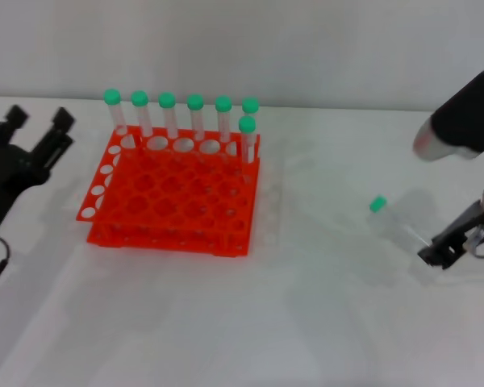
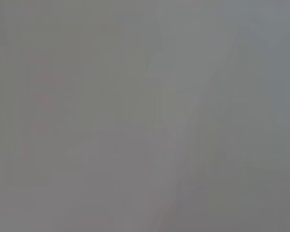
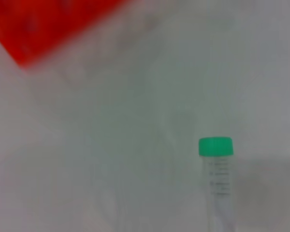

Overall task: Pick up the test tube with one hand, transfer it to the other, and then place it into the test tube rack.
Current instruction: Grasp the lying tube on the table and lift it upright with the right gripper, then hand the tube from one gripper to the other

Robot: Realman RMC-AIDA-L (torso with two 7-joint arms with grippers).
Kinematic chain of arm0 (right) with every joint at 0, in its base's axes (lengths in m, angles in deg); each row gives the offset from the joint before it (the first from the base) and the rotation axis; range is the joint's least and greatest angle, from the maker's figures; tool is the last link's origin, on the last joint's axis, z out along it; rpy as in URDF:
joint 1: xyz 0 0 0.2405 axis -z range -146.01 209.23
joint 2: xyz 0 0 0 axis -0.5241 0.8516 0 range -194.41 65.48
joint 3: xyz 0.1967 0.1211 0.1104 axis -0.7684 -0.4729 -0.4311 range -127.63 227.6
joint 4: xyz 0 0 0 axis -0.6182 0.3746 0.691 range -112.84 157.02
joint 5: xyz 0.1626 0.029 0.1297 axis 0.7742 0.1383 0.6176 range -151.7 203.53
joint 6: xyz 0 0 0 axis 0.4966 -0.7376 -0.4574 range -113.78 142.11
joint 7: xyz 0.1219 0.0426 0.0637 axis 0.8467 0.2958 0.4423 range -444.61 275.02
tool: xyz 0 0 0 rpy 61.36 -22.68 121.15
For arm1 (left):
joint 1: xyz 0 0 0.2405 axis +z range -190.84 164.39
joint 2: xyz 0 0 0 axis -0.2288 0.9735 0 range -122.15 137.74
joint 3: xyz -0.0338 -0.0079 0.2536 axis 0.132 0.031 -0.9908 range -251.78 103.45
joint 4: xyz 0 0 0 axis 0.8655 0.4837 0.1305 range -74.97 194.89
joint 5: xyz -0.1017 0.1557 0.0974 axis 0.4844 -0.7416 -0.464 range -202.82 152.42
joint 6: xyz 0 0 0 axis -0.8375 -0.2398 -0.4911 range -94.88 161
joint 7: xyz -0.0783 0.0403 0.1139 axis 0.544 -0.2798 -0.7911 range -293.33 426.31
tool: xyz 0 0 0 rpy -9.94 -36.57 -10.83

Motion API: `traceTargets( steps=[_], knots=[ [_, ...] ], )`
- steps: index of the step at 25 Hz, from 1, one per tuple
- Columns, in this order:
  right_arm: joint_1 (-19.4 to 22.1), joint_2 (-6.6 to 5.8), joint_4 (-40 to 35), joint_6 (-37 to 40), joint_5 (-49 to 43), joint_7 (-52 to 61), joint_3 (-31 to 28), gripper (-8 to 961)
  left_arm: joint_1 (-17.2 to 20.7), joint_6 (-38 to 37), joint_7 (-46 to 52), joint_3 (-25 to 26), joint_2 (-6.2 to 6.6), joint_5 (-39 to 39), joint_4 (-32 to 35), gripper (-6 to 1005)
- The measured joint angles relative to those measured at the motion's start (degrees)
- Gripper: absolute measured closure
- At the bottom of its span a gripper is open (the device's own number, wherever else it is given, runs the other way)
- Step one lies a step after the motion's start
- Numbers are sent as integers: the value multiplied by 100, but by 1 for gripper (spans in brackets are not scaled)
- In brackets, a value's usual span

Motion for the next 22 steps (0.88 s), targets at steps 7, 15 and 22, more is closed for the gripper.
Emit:
traceTargets(
  steps=[7, 15, 22],
  knots=[
    [615, -11, -743, 423, 1371, -1346, -871, 756, -169, 16, 1388, -482, 114, -1256, 787, 182],
    [980, -16, -311, 866, 3323, -3264, -1534, 756, -734, -43, 2563, -538, 115, -2471, 992, 185],
    [1134, -11, 266, 896, 4621, -4655, -1689, 756, -1122, -173, 3000, -727, 4, -2558, 992, 187]
  ],
)
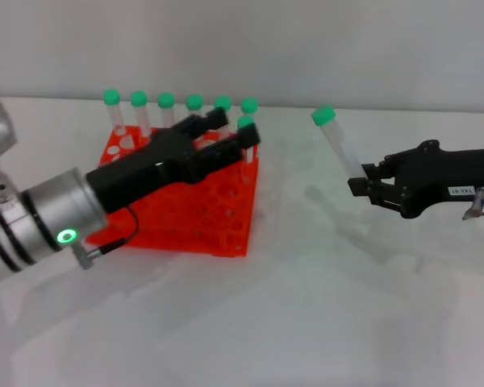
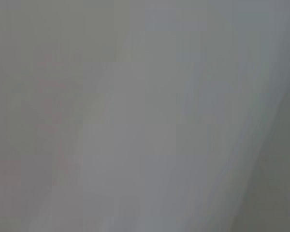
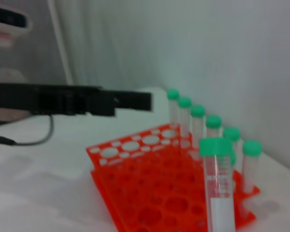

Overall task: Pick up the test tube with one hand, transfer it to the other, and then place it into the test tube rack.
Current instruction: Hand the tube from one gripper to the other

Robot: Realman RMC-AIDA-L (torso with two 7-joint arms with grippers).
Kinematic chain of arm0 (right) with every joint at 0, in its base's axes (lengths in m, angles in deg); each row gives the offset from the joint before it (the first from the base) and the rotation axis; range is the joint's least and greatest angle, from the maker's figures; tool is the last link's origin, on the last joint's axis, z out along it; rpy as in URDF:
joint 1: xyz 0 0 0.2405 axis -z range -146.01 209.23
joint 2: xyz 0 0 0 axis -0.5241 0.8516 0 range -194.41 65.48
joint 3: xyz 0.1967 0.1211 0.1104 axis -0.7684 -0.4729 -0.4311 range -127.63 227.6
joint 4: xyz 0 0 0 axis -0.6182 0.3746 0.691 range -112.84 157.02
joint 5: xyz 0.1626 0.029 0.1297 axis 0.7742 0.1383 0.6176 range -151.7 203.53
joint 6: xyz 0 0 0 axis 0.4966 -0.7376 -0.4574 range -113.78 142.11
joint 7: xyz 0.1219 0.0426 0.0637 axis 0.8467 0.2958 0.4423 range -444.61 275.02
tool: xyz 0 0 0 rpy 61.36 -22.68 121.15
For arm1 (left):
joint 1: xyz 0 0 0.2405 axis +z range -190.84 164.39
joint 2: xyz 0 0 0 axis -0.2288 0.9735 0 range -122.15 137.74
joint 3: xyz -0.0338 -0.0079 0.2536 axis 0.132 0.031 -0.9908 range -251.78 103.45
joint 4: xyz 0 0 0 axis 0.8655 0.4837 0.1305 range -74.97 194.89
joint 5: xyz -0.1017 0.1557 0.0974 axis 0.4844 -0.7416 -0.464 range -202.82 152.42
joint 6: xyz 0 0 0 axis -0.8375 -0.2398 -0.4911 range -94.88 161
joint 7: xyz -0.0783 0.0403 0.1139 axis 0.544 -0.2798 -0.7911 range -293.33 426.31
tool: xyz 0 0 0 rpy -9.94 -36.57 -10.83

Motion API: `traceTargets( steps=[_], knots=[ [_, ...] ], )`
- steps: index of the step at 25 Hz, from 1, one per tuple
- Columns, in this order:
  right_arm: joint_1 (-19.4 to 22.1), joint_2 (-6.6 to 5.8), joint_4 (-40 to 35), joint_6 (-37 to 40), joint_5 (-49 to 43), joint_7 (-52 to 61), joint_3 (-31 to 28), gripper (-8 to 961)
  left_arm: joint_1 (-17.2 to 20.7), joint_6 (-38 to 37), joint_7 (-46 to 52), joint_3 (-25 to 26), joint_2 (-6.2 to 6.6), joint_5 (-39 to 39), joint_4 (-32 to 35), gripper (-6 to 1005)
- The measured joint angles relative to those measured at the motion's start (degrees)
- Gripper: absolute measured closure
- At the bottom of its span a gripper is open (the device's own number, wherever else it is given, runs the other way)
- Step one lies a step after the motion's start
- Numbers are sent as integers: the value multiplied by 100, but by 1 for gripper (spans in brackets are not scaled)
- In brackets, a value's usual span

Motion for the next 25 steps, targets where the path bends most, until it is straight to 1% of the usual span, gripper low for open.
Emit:
traceTargets(
  steps=[4, 10, 18, 25],
  knots=[
    [20, -3, 271, 12, 469, -449, -21, 756, -215, -3, 238, -231, -7, 7, -41, 188],
    [-8, 7, 332, 55, 562, -649, 6, 756, -389, 39, 434, -534, -24, 11, -78, 190],
    [-34, 21, 354, 51, 813, -962, 242, 756, -406, 65, 523, -583, -36, 104, -82, 193],
    [-73, 30, 285, 62, 936, -1055, 574, 756, -457, 77, 546, -586, -34, 83, -82, 195]
  ],
)
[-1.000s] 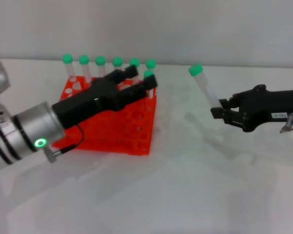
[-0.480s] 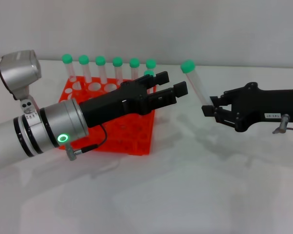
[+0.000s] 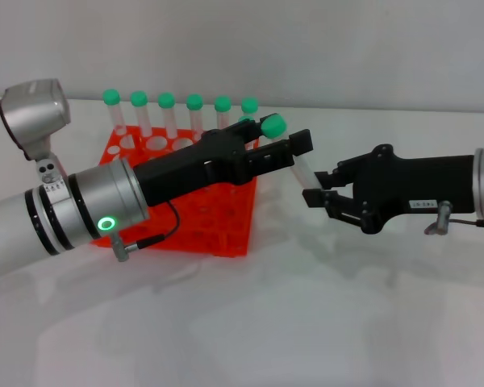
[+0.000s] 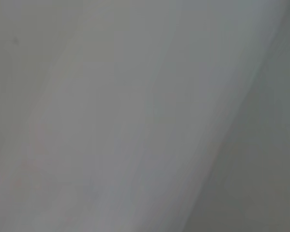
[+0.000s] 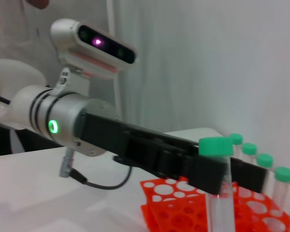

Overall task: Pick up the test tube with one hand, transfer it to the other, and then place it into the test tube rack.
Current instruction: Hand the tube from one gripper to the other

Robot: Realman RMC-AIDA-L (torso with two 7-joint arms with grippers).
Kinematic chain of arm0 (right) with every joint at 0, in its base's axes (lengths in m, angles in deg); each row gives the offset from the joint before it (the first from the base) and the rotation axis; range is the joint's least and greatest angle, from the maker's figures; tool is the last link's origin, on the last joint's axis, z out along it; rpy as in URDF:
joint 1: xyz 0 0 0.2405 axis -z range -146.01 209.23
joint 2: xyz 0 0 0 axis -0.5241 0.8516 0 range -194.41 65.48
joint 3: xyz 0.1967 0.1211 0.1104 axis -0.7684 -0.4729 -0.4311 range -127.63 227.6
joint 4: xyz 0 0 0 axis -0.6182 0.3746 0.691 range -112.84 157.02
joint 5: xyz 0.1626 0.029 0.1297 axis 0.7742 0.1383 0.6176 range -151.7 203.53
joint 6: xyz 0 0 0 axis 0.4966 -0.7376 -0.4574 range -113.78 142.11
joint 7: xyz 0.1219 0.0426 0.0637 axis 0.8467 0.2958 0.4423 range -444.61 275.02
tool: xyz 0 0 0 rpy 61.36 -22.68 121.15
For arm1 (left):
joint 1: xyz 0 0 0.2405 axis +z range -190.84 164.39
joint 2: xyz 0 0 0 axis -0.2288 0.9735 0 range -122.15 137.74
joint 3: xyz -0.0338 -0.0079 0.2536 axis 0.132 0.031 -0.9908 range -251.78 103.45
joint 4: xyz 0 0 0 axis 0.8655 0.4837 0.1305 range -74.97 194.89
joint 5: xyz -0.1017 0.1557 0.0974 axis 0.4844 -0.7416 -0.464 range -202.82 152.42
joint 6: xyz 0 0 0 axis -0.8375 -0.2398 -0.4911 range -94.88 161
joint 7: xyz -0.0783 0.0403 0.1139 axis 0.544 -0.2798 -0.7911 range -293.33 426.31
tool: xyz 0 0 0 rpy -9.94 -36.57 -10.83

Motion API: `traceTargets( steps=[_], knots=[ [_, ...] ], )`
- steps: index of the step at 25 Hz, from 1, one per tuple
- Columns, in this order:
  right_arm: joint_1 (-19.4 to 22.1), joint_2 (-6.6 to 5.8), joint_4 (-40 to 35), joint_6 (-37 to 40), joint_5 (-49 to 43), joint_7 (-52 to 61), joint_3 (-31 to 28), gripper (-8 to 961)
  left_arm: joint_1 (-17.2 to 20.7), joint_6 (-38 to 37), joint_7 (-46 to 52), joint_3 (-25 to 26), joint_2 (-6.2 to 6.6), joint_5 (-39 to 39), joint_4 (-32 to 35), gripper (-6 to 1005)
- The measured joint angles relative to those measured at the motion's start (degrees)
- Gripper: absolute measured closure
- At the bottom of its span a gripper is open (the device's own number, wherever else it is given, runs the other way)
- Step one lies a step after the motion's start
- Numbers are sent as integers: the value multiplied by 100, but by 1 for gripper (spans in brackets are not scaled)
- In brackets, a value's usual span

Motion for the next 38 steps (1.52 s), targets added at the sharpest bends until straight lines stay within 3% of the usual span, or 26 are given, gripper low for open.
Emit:
traceTargets(
  steps=[7, 12, 38],
  knots=[
    [-90, 5, -1, 119, 5, -6, 174, 755, -70, 59, 59, -159, 0, -9, -10, 197],
    [-112, 4, -2, 227, 25, -10, 159, 755, -88, 63, 53, -201, 0, -20, -57, 380],
    [-112, -21, 90, 389, 74, 50, 139, 755, -40, 188, -58, -212, -9, 16, -60, 584]
  ],
)
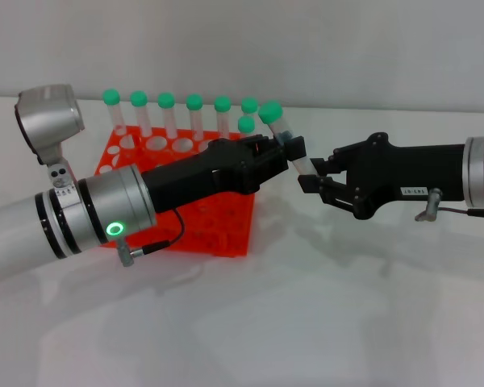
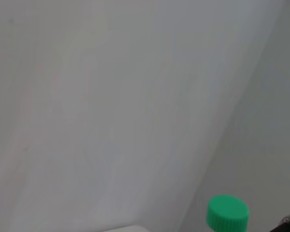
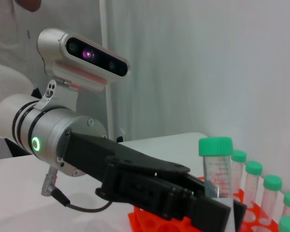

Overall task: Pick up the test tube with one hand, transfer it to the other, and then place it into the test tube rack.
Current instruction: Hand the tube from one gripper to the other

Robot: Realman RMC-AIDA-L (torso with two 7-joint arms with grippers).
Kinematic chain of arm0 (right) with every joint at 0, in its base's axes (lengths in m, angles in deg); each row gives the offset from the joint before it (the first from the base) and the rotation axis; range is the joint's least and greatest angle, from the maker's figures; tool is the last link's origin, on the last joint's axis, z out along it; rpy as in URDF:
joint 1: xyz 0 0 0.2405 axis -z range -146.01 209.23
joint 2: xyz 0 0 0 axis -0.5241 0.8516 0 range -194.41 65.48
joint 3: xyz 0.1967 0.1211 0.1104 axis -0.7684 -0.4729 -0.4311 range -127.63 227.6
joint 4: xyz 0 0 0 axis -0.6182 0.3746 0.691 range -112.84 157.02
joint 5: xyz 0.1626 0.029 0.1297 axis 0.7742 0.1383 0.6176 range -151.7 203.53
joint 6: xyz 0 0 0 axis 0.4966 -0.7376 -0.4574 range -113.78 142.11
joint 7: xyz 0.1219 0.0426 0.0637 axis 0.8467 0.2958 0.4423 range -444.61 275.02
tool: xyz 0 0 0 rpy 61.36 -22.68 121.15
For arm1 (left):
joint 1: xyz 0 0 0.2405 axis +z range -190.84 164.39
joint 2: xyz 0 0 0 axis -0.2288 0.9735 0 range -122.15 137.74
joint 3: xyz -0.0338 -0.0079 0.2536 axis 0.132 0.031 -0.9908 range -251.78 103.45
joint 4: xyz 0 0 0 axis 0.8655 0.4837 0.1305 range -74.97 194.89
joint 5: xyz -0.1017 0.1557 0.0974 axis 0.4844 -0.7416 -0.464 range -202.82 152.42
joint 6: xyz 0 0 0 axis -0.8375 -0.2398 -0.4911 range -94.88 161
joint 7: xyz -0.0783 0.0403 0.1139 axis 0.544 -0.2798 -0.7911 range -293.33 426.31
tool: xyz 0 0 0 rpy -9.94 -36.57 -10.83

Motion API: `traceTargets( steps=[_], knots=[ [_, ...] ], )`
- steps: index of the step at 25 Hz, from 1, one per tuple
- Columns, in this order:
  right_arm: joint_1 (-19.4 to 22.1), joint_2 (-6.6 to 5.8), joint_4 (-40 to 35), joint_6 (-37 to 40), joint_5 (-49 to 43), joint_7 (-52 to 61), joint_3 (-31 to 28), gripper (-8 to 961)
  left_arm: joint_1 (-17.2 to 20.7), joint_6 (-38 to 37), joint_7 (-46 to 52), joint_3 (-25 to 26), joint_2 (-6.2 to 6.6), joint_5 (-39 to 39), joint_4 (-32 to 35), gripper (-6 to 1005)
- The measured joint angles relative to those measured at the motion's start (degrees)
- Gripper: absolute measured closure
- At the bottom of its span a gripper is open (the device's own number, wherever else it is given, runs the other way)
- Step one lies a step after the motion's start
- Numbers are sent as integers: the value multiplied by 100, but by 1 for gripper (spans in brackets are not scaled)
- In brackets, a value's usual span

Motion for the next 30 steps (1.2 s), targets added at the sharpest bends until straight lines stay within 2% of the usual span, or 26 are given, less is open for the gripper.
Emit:
traceTargets(
  steps=[2, 4, 9, 25, 30],
  knots=[
    [18, -3, 11, 26, -12, 0, 0, 755, 0, 9, 0, 0, 0, 0, 0, 608],
    [28, -8, 36, 63, 6, 0, -1, 755, 1, 17, 0, 0, 0, -1, 0, 764],
    [38, -14, 70, 98, 16, 0, -16, 755, -4, 24, -1, 0, 0, -2, 0, 794],
    [42, -49, 316, 104, -72, 56, -91, 701, 2, 9, -30, 7, 4, 14, 55, 783],
    [74, -55, 537, 100, -71, 54, -261, 495, 0, -24, -76, 43, 23, 15, 141, 779]
  ],
)
